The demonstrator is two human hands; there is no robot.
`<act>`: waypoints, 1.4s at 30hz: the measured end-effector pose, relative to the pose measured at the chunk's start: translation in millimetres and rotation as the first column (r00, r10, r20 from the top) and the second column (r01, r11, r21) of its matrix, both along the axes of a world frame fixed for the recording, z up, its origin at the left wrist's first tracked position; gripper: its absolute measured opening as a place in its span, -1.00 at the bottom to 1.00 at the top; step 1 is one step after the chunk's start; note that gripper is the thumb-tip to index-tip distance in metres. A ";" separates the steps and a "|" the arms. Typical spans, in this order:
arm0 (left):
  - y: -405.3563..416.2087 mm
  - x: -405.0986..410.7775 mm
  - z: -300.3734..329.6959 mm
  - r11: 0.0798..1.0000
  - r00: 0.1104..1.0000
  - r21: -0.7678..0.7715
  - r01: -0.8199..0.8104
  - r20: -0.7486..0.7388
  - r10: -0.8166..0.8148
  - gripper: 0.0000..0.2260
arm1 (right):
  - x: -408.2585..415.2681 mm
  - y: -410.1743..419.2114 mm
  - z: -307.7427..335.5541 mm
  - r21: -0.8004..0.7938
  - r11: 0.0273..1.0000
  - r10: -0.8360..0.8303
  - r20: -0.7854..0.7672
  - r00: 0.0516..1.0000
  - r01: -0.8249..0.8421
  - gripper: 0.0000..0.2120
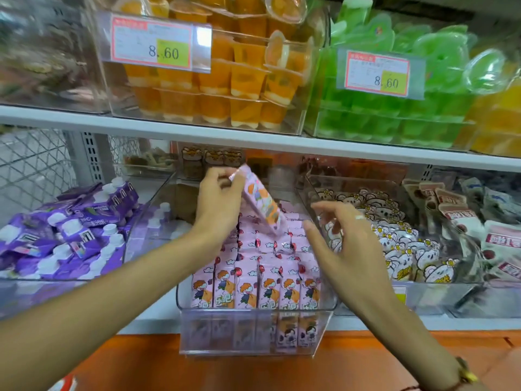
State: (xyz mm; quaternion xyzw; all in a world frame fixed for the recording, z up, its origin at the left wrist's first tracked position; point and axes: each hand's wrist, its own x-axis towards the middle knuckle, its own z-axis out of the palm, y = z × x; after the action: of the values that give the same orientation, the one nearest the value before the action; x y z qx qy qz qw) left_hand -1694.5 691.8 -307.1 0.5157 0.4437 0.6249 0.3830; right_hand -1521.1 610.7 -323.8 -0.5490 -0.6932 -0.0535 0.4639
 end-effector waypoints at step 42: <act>-73.8 -15.4 -29.4 0.935 0.878 0.291 0.201 -0.477 -0.040 -0.77 | -43.3 -6.0 -1.4 -0.070 0.853 0.319 -0.713 0.624 -0.517 -0.75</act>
State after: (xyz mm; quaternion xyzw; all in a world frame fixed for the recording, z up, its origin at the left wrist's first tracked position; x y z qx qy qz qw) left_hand -1709.9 618.0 -336.5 0.7338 0.3771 0.5237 0.2123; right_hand -1564.4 604.7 -325.2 -0.4087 -0.5843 0.3552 0.6045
